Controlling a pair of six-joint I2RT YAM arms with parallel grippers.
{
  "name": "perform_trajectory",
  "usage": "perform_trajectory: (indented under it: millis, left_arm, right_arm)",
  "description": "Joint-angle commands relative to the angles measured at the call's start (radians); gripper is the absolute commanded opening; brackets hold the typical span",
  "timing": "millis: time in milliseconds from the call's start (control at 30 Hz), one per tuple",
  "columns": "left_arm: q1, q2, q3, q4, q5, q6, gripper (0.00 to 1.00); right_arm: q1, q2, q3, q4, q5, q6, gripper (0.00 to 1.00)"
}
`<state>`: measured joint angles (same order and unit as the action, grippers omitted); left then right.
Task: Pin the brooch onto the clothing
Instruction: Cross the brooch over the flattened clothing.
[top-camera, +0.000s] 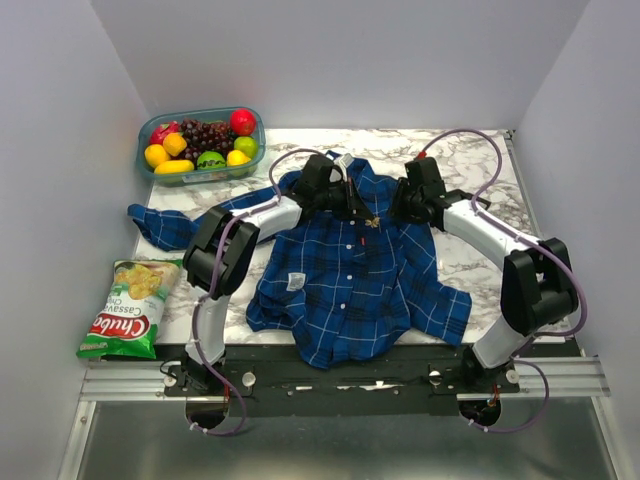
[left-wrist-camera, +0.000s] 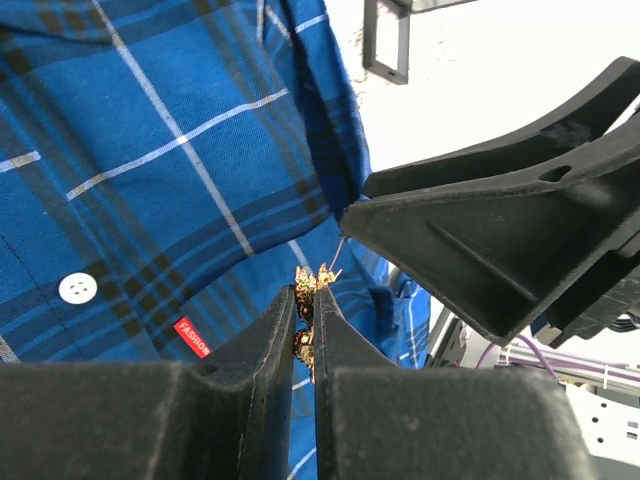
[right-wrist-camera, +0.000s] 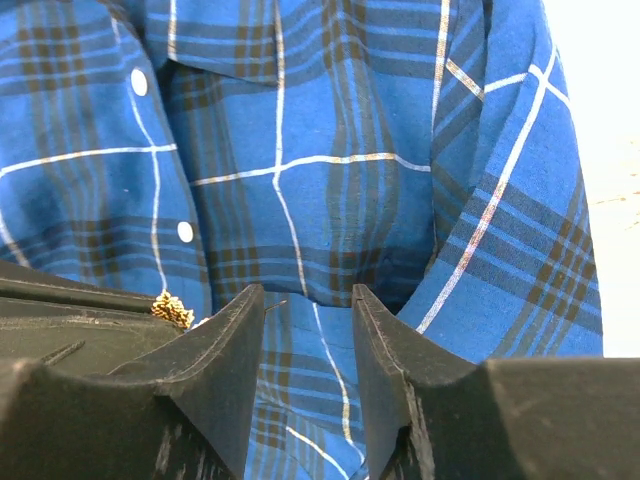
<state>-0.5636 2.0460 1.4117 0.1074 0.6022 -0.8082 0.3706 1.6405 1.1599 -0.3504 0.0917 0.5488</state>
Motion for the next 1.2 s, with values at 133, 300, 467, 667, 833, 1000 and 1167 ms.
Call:
perform_trajectory:
  millis: [133, 300, 467, 667, 833, 1000, 1167]
  left_arm:
    - [0.004, 0.055, 0.044, 0.015, -0.036, 0.0, 0.0]
    - [0.005, 0.098, 0.052, 0.015, -0.042, -0.011, 0.0]
    - [0.007, 0.126, 0.072, 0.029, -0.038, -0.009, 0.0]
    - [0.019, 0.128, 0.055, 0.087, -0.018, -0.048, 0.0]
    - [0.024, 0.131, 0.041, 0.129, -0.006, -0.074, 0.0]
    - [0.037, 0.103, 0.015, 0.169, -0.015, -0.109, 0.0]
    - [0.037, 0.077, -0.042, 0.232, -0.032, -0.15, 0.0]
  right_arm:
    - [-0.007, 0.059, 0.038, -0.024, 0.026, 0.002, 0.47]
    - [-0.016, 0.097, 0.06, -0.024, 0.019, 0.008, 0.43]
    - [-0.019, 0.143, 0.083, -0.024, 0.013, 0.005, 0.39]
    - [-0.019, 0.143, 0.084, -0.024, 0.022, 0.007, 0.33]
    - [-0.022, 0.154, 0.084, -0.022, 0.016, 0.008, 0.15]
    - [-0.021, 0.153, 0.075, -0.024, 0.017, 0.014, 0.09]
    - [-0.021, 0.157, 0.083, -0.024, 0.011, 0.022, 0.08]
